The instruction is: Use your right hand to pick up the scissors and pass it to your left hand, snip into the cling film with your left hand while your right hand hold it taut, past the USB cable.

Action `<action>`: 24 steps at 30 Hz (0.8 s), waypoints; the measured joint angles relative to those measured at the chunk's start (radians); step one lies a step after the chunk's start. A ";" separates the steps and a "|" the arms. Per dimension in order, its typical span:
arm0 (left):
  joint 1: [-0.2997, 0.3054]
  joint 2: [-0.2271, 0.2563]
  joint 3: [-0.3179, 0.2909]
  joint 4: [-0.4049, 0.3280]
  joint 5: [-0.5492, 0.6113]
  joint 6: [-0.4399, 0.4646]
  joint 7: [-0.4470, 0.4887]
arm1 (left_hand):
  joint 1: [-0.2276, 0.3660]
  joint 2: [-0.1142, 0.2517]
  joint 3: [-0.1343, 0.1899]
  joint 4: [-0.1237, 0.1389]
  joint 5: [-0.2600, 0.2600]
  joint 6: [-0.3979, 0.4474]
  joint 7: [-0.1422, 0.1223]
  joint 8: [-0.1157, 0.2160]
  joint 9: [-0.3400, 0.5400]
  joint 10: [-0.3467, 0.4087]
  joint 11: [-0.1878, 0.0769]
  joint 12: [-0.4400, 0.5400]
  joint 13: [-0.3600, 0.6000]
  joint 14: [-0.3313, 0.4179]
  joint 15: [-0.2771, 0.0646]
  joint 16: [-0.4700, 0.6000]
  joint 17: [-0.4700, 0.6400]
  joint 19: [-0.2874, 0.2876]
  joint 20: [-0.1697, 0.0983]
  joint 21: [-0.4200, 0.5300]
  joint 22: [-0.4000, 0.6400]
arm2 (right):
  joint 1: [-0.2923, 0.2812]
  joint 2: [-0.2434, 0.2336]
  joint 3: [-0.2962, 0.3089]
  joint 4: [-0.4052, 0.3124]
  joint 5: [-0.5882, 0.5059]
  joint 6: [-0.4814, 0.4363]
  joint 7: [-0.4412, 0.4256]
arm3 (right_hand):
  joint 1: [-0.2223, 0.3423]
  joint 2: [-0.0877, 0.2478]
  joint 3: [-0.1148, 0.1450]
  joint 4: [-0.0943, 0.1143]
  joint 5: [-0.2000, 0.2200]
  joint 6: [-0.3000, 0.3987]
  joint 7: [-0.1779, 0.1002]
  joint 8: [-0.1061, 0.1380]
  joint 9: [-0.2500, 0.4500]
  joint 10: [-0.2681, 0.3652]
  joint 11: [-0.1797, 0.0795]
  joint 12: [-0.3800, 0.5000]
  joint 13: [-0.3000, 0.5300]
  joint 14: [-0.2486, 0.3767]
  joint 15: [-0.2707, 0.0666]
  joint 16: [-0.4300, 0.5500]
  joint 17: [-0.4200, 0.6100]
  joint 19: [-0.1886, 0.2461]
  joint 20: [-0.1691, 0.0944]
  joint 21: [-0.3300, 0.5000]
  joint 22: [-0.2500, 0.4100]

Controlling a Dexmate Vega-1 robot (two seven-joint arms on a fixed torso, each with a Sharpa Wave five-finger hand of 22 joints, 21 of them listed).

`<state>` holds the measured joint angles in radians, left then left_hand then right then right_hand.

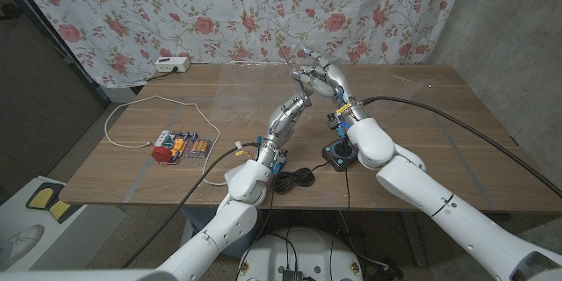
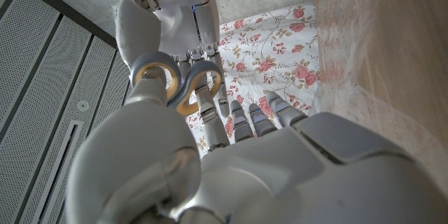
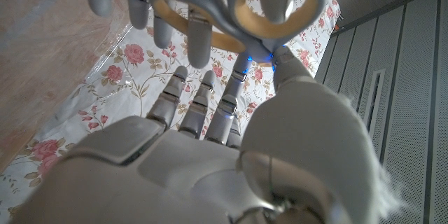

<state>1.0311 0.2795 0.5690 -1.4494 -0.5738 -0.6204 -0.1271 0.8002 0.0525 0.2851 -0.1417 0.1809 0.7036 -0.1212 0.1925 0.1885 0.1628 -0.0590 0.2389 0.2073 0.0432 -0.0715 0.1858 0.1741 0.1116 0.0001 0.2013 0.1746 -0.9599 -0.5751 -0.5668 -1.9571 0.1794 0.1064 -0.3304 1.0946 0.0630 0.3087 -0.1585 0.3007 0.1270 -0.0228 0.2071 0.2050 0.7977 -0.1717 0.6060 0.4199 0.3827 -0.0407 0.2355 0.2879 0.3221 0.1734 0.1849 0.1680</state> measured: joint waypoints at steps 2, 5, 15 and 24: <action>-0.001 0.000 0.002 0.001 0.000 0.001 -0.002 | 0.000 0.000 0.000 0.000 0.000 0.000 0.000 0.000 0.000 0.000 0.000 0.000 0.000 0.000 0.000 0.000 0.000 0.005 -0.002 0.000 0.000 | 0.000 0.000 0.000 0.000 0.001 0.001 0.000 | -0.003 -0.003 0.000 0.000 0.000 0.000 0.000 0.000 0.000 0.000 0.000 0.000 0.000 0.000 0.000 0.000 0.000 -0.003 0.003 0.000 0.000; -0.004 -0.001 0.004 0.003 0.000 0.002 -0.004 | 0.000 0.000 0.000 0.000 0.000 0.000 0.000 0.000 0.000 0.000 0.000 0.000 0.000 0.000 0.000 0.000 0.000 0.005 -0.002 0.000 0.000 | -0.002 0.003 0.000 0.000 0.003 0.001 0.000 | -0.003 -0.003 0.000 0.000 0.000 0.000 0.000 0.000 0.000 0.000 0.000 0.000 0.000 0.000 0.000 0.000 0.000 -0.004 0.003 0.000 0.000; -0.010 -0.007 0.009 0.010 0.002 0.004 -0.009 | 0.000 0.000 -0.003 -0.003 0.000 -0.004 0.004 -0.005 0.000 0.000 0.000 0.000 0.000 0.000 0.000 0.000 0.000 0.005 -0.002 0.000 0.000 | -0.009 0.007 0.001 0.004 0.007 0.002 0.000 | -0.003 -0.003 0.000 0.000 0.000 0.005 0.005 0.000 0.000 0.000 0.000 0.000 -0.001 0.000 0.000 0.000 0.000 -0.011 -0.003 0.000 0.000; -0.013 -0.011 0.012 0.012 0.004 0.008 -0.010 | 0.000 0.000 -0.015 0.001 0.000 -0.003 0.003 -0.005 0.000 0.000 0.000 0.000 0.000 0.000 0.000 0.000 0.000 0.010 -0.007 0.000 0.005 | -0.023 0.005 0.010 -0.002 0.002 0.001 -0.014 | -0.005 -0.005 0.000 0.000 0.000 0.011 0.000 0.000 0.000 0.002 0.002 0.001 -0.001 0.000 0.000 0.000 0.000 -0.011 -0.004 0.000 0.000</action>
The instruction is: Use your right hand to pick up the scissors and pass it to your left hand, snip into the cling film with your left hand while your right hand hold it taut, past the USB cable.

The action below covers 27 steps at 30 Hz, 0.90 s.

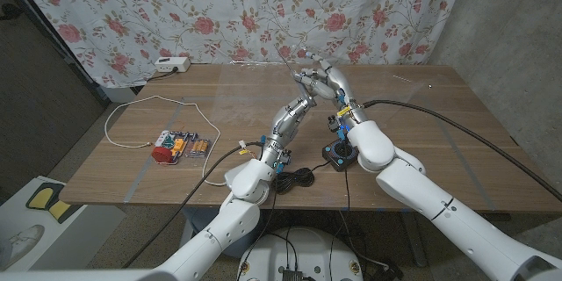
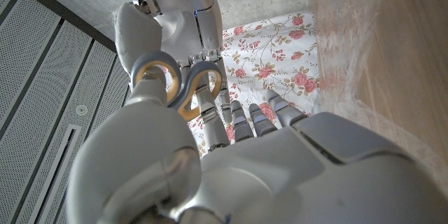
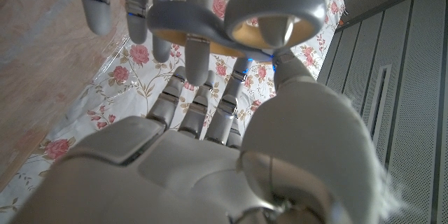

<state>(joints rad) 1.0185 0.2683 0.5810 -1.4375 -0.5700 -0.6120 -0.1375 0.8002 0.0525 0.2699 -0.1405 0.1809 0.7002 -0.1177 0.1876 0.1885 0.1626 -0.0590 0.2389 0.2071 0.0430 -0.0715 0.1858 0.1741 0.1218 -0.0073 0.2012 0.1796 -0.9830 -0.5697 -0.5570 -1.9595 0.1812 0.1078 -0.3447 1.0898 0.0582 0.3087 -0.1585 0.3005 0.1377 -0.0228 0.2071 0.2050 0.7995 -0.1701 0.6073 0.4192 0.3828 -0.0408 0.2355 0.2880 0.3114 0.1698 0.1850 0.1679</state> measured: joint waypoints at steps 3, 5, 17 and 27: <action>0.000 -0.001 0.000 0.000 0.000 0.001 0.000 | 0.000 0.000 0.000 0.000 0.000 0.000 0.000 0.000 0.000 0.000 0.000 0.000 0.000 0.000 0.000 0.000 0.000 0.000 0.000 0.000 0.000 | -0.003 -0.002 0.002 -0.003 -0.001 0.000 -0.002 | 0.000 0.000 0.000 0.000 0.000 0.000 0.000 0.000 0.000 0.000 0.000 0.000 0.000 0.000 0.000 0.000 0.000 -0.005 0.005 0.000 0.000; 0.000 -0.001 0.000 0.000 0.000 0.001 0.001 | -0.003 0.003 -0.003 0.003 0.000 0.000 0.000 0.000 0.000 0.000 0.000 0.000 0.000 0.000 0.000 0.000 0.000 0.000 0.000 0.000 0.000 | -0.005 -0.003 0.003 -0.004 -0.001 0.000 -0.004 | 0.000 0.000 0.000 0.000 0.000 0.000 0.000 0.000 0.000 0.000 0.000 0.000 0.000 0.000 0.000 0.000 0.000 -0.005 0.005 0.000 0.000; 0.004 -0.004 0.001 -0.006 0.000 0.003 0.008 | -0.012 0.012 -0.004 0.004 0.000 0.000 0.000 0.000 0.000 0.010 0.005 0.000 0.000 0.008 0.000 0.000 0.000 0.005 0.006 0.000 0.000 | -0.016 -0.011 0.005 -0.017 -0.005 -0.004 -0.008 | 0.005 0.005 0.000 0.000 -0.004 0.000 0.000 0.000 0.000 0.000 0.000 0.003 0.000 0.000 0.000 0.000 0.000 -0.005 0.005 0.000 0.000; 0.004 -0.005 0.003 -0.014 0.028 0.006 0.034 | 0.001 0.025 -0.001 0.001 0.000 0.004 0.003 0.000 0.000 0.043 -0.007 0.011 0.000 0.039 -0.014 0.008 0.000 0.018 0.007 0.006 0.000 | -0.022 -0.013 -0.001 -0.028 -0.017 -0.009 -0.021 | 0.007 0.004 0.000 0.000 -0.004 0.004 -0.004 0.000 0.000 0.000 0.000 0.003 0.001 0.000 0.000 0.000 -0.005 -0.005 0.005 0.000 0.000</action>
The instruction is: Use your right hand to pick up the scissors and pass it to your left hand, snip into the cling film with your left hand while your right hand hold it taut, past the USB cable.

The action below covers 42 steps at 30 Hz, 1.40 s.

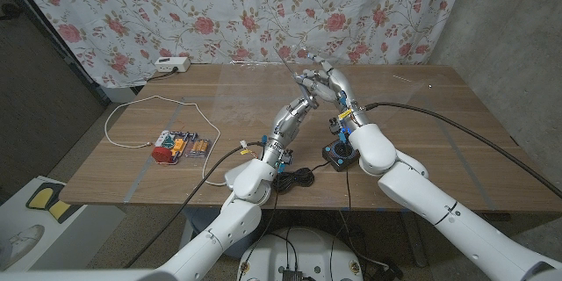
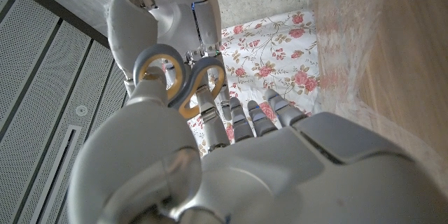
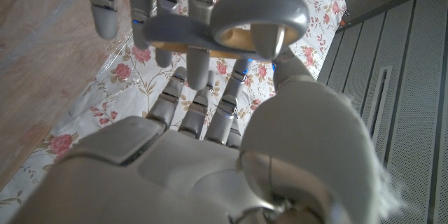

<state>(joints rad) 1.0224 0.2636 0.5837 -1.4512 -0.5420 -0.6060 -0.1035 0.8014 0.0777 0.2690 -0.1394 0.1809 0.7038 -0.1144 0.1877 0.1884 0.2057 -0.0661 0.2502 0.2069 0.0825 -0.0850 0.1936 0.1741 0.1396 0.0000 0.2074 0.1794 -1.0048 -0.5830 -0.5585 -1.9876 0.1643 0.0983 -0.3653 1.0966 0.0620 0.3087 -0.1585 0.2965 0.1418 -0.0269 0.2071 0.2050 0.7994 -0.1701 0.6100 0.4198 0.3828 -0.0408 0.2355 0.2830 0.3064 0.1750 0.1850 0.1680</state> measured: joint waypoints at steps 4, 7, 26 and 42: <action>0.002 0.000 0.002 -0.005 0.010 0.003 0.010 | 0.004 0.004 0.002 -0.002 0.000 0.000 0.000 0.000 0.000 0.006 -0.006 0.002 0.005 0.016 -0.003 0.006 0.000 0.004 -0.004 0.000 0.000 | -0.001 0.000 -0.001 -0.003 -0.004 -0.002 -0.007 | 0.000 0.000 0.000 0.000 0.004 0.000 0.000 0.000 0.000 0.000 0.000 0.000 0.000 0.000 0.000 0.000 0.000 0.000 0.000 0.000 0.000; 0.004 0.000 0.003 -0.008 0.016 0.008 0.019 | 0.004 0.004 0.003 -0.003 0.000 0.000 0.000 0.000 0.000 0.029 -0.012 0.012 0.008 0.038 -0.006 0.008 0.000 0.011 0.000 0.000 0.000 | -0.004 -0.001 -0.001 -0.005 -0.005 -0.002 -0.014 | 0.001 -0.001 0.000 0.000 0.004 0.000 0.000 0.000 0.000 0.000 0.000 -0.001 0.000 0.000 0.000 0.000 0.000 0.000 0.000 0.000 0.000; 0.012 -0.012 0.012 -0.004 0.022 0.008 0.036 | 0.000 0.035 0.010 0.005 -0.004 0.041 0.020 0.013 0.005 0.132 -0.061 0.058 0.042 0.116 -0.045 0.028 0.019 0.025 -0.004 0.005 0.000 | -0.013 -0.002 0.003 -0.008 -0.003 -0.004 -0.028 | -0.004 0.003 0.005 0.005 0.004 0.010 0.004 0.000 0.000 0.000 0.000 0.001 0.000 -0.005 -0.005 -0.007 0.000 -0.009 0.009 0.000 0.000; 0.010 -0.016 0.015 -0.001 0.025 0.001 0.034 | -0.014 0.028 0.008 0.008 -0.004 0.037 0.005 0.013 0.002 0.087 -0.059 0.058 0.070 0.107 -0.036 0.028 0.033 0.015 -0.002 -0.001 0.005 | -0.017 -0.002 -0.014 -0.005 -0.015 0.002 -0.033 | -0.005 0.005 0.004 0.004 0.008 0.014 0.000 0.000 0.000 0.000 0.000 0.000 -0.001 -0.005 -0.005 -0.007 0.000 -0.017 0.016 0.000 0.000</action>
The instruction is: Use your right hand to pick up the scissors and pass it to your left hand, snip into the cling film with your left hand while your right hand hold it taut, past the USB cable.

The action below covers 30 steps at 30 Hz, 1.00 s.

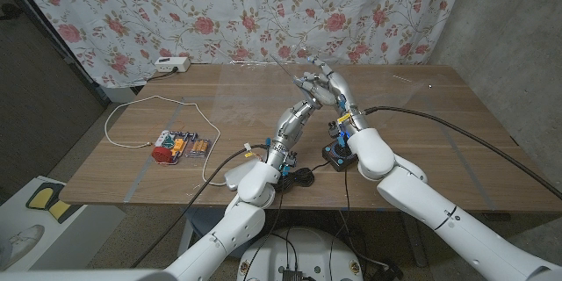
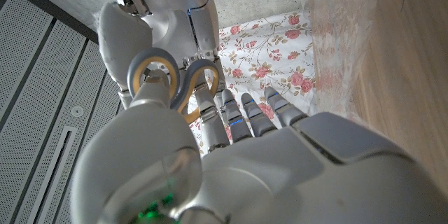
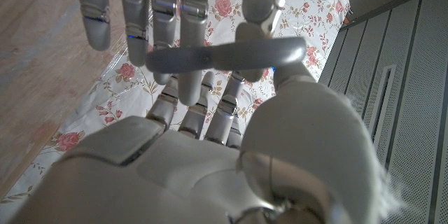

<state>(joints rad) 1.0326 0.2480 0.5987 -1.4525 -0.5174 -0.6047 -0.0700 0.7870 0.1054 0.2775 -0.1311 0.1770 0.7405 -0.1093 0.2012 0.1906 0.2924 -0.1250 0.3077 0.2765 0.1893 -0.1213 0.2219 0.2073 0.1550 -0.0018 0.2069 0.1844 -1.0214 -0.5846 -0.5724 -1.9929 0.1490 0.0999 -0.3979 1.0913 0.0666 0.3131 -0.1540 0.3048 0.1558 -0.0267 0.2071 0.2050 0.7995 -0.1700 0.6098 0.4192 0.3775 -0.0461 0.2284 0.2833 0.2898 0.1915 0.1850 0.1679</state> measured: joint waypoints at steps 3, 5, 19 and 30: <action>0.002 0.000 0.000 -0.003 0.002 0.000 0.003 | -0.011 -0.011 -0.008 0.001 0.000 -0.012 -0.001 -0.002 0.000 -0.002 0.002 0.000 0.007 -0.003 -0.003 0.000 0.004 -0.004 -0.004 0.000 0.000 | -0.002 0.000 -0.004 -0.001 -0.005 0.002 -0.007 | -0.001 -0.001 0.000 0.000 0.000 0.002 -0.002 0.000 0.000 0.000 0.000 0.001 0.000 0.000 0.000 0.000 0.000 -0.002 0.002 0.000 0.000; 0.005 0.000 0.000 -0.005 0.003 0.000 0.006 | -0.020 -0.020 -0.014 0.003 0.000 -0.012 -0.001 -0.002 0.000 -0.002 0.002 0.000 0.011 -0.004 -0.004 0.000 0.005 -0.005 -0.005 0.000 0.000 | -0.003 0.000 -0.005 -0.002 -0.007 0.002 -0.010 | -0.003 -0.003 0.000 0.000 0.000 0.002 -0.002 0.000 0.000 0.000 0.000 0.004 0.000 0.000 0.000 0.000 0.000 -0.002 0.002 0.000 0.000; 0.020 -0.004 -0.001 -0.017 0.009 0.000 0.030 | -0.036 -0.028 -0.023 0.003 0.000 0.012 0.001 0.002 0.000 -0.002 0.002 0.008 0.037 -0.006 -0.002 0.000 0.014 -0.001 -0.002 0.000 0.000 | -0.012 -0.007 -0.008 -0.016 -0.016 0.010 -0.038 | -0.006 -0.007 0.003 -0.003 0.000 0.003 -0.003 0.000 0.000 0.000 0.000 0.005 0.000 0.000 0.000 0.000 -0.001 -0.001 0.001 0.000 0.000; 0.022 -0.007 -0.001 -0.019 0.010 0.000 0.037 | -0.036 -0.028 -0.023 0.003 0.000 0.019 0.007 0.004 0.003 0.010 0.002 0.019 0.042 -0.002 0.002 0.004 0.014 0.002 0.002 0.002 0.000 | -0.013 -0.004 -0.022 -0.017 -0.021 0.013 -0.052 | -0.005 -0.007 0.015 -0.008 0.000 0.020 -0.009 0.003 0.000 0.000 0.000 0.005 0.000 0.000 0.000 0.000 -0.005 -0.005 -0.002 0.000 0.000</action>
<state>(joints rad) 1.0543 0.2415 0.5975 -1.4715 -0.5069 -0.6049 -0.0326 0.7512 0.0774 0.2547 -0.1280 0.1770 0.7593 -0.1020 0.2049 0.1933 0.3025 -0.1235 0.3269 0.3183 0.1876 -0.1194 0.2258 0.2211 0.1575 0.0006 0.2093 0.1843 -1.0348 -0.5884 -0.5945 -2.0096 0.1279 0.1129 -0.4504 1.0859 0.0596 0.3280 -0.1622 0.3044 0.1755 -0.0355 0.2104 0.2050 0.7993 -0.1699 0.6145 0.4194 0.3775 -0.0461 0.2285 0.2784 0.2849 0.1894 0.1850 0.1680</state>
